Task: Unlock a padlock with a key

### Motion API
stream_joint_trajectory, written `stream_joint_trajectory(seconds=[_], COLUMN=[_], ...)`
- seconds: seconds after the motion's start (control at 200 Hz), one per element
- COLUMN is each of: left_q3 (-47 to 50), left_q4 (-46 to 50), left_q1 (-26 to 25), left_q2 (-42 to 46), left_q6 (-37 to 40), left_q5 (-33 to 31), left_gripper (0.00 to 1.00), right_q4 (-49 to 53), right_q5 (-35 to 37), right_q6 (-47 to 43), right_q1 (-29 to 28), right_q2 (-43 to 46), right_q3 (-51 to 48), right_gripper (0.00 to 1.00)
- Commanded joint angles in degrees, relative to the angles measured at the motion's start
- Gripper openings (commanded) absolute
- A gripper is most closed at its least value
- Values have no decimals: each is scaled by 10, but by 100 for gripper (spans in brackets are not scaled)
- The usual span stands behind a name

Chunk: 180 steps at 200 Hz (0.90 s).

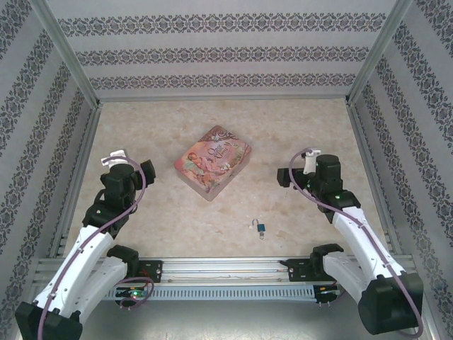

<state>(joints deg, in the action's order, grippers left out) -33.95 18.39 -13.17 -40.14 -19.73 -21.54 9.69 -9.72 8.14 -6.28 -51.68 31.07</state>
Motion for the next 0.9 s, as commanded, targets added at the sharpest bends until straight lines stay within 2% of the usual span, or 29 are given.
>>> stream_joint_trajectory(seconds=[0.0,0.125,0.33,0.495,0.64,0.75,0.894], left_q3=[26,53,97,126,154,177,191], left_q4=[-53,-84,-141,-199,-310,-406,-501], left_q1=[23,53,101,137,151,153,154], left_q2=[0,-5,-10,-37,-65,-102,-167], left_q6=[105,133,145,154,160,168,187], left_q5=[-33,-6,41,87,142,155,177], left_gripper=[99,99,99,99,99,99,99], right_q4=[-179,-320,-527,-652,-707,-759,-635], right_q5=[51,57,54,55,40,36,59], right_q6=[-56,-35,-36,-73,-76,-72,-59], right_q1=[29,57,62,63,64,65,69], right_q2=[-17,-72,-172,-258,-316,-373,-362], right_q3=[-59,-104,-148,-157,-162,-153,-91], right_gripper=[98,98,98,99,99,98,98])
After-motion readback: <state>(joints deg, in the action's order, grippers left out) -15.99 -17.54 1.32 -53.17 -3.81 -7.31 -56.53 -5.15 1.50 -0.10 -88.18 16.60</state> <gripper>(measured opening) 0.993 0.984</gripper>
